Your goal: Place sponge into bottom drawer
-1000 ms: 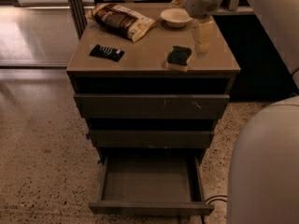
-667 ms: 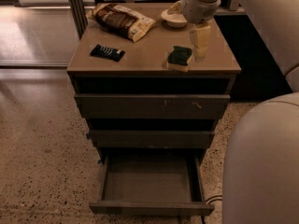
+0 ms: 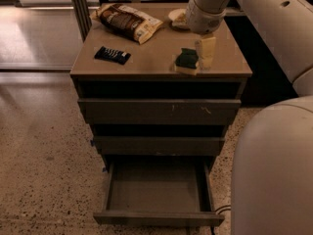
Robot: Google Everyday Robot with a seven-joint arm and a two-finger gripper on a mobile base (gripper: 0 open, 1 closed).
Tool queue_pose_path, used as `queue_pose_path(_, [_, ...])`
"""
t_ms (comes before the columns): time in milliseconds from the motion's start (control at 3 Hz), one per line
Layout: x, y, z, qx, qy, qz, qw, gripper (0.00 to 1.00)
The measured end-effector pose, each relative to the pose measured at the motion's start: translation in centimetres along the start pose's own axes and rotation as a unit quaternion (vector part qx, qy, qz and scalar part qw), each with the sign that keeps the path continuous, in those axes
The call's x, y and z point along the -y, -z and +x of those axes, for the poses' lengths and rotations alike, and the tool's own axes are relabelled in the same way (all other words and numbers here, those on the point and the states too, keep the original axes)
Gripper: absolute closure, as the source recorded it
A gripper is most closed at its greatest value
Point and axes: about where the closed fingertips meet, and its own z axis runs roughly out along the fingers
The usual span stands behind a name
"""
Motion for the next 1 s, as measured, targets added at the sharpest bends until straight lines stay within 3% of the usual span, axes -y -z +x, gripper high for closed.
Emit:
queue_pose_path(667, [0.1, -2.3, -1.1, 0.024, 0.011, -0.015, 0.9995, 0.0])
queue_pose_path(1000, [1.0, -3.2, -1.0, 0.017, 0.025, -0.032, 0.999, 0.0])
